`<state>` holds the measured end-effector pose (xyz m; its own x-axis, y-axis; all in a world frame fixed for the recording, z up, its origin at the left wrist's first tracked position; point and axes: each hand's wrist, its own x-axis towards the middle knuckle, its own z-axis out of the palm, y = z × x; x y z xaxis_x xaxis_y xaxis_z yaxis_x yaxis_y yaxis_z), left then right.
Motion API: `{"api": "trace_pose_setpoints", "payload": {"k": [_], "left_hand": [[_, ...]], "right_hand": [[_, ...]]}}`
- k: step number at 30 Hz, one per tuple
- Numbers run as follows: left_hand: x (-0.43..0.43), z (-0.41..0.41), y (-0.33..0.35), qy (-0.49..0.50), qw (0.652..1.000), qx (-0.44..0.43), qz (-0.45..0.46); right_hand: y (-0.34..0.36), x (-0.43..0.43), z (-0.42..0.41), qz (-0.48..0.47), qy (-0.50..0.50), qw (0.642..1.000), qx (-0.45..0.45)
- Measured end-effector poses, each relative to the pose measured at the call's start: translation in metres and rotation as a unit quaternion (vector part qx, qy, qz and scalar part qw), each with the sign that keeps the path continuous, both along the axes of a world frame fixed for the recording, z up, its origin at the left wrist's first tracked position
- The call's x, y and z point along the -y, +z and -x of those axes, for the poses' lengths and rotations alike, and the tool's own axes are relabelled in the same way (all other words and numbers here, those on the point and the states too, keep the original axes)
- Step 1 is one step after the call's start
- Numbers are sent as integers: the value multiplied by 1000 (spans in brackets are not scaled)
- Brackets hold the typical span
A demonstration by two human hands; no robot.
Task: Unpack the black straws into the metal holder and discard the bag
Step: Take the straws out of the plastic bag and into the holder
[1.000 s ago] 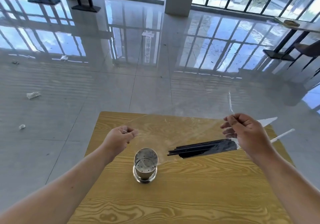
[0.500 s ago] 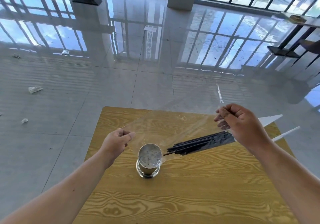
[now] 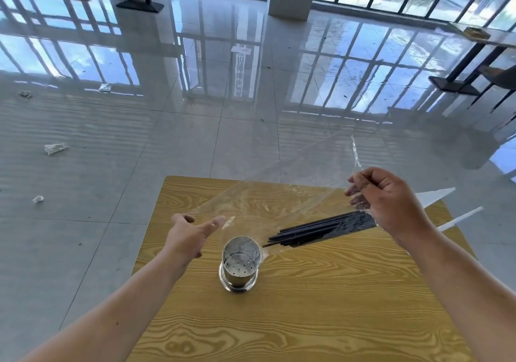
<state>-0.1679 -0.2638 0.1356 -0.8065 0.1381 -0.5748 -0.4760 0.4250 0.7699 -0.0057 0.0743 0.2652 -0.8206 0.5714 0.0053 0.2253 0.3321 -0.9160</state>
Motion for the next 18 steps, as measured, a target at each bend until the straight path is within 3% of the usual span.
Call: {"api": "trace_pose_setpoints", "payload": {"k": [14, 18], "left_hand": [[-6, -11, 18, -101, 960, 80, -248], [-5, -10, 19, -107, 960, 78, -248]], "right_hand": [[0, -1, -7, 10, -18, 1000, -7], [0, -1, -11, 7, -19, 1000, -6]]}}
